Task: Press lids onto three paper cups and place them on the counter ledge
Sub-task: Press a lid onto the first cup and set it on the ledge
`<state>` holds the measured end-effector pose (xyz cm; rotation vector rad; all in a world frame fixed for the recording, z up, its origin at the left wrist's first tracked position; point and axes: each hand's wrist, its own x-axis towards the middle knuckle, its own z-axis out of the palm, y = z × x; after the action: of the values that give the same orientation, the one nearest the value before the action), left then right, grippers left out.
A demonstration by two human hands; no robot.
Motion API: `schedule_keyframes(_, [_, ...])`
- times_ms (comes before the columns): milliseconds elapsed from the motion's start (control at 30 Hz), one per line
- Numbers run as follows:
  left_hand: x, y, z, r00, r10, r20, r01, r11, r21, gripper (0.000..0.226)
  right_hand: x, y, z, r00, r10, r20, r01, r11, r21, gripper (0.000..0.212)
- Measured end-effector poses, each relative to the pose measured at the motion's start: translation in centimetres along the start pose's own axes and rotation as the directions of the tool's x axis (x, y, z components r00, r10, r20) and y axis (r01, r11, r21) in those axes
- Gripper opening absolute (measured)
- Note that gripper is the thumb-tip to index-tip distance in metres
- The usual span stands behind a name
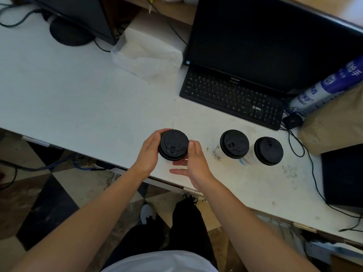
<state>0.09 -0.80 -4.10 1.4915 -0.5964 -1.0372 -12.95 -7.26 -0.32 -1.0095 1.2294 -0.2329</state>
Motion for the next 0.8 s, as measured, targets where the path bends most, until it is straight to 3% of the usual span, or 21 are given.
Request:
schedule_keyframes(167, [-0.4,-0.2,0.0,0.996,0.087,-0.018,-0.086,0.994,0.072,0.037,-0.5,0.2,0.6,1.0,0.001,-0.024,0.001,0.998,0.059,0.033])
schedule_keyframes(300, [-0.7,-0.1,0.2,0.99,0.014,-0.142,-0.01,1.0,0.027,0.03,-0.6,0.1,0.3,0.998,0.067,-0.02,-0.061,0.975,0.215,0.03])
schedule_keyframes(400, [-1.0,0.6,0.4,0.968,-0.046,-0.246,0.04,0.999,-0.031,0.027,-0.3,-0.3,-0.4,0.998,0.036,-0.059,-0.02,0.966,0.257,0.026])
schedule_keyframes(533, [-0.4,1.0,0.1,0.927,-0.095,-0.362,0.121,0.991,0.049,0.014,0.0,-0.8,-0.9,0.997,-0.009,-0.073,0.028,0.966,0.257,0.029])
schedule_keyframes(800, [0.2,1.3,0.4,0.911,-0.165,-0.378,0.215,0.972,0.095,0.032,0.7,-0.4,1.2,0.991,-0.071,-0.114,0.084,0.99,0.11,0.032])
